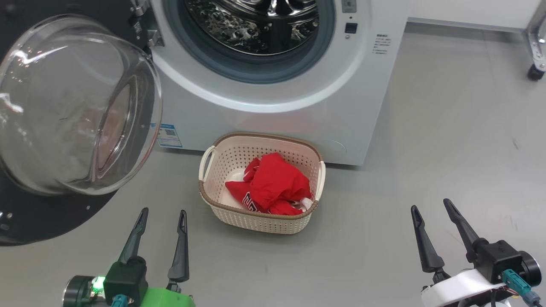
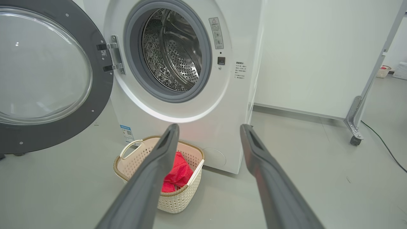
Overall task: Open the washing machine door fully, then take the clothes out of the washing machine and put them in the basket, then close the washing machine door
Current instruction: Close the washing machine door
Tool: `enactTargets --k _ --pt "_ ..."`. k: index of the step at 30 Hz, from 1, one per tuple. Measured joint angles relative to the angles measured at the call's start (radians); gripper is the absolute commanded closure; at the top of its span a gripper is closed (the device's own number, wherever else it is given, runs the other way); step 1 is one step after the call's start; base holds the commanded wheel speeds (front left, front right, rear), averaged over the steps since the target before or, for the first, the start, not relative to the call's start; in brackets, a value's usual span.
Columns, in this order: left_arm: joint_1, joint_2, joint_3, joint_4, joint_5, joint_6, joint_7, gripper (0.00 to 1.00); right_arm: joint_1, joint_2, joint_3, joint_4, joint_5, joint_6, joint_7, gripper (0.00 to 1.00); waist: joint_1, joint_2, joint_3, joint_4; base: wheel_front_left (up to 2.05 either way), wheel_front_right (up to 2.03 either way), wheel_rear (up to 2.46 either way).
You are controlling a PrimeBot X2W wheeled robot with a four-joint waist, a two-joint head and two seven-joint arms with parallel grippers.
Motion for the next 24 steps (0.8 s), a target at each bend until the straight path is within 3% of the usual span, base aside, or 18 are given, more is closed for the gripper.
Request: enactTargets --k 24 --pt "0.001 0.0 -0.015 -0.002 -0.021 0.0 -0.027 0.0 0.0 -0.015 0.021 -0.02 -0.011 0.001 0.0 0.0 0.0 0.0 0.037 0.294 0.0 0.0 0.0"
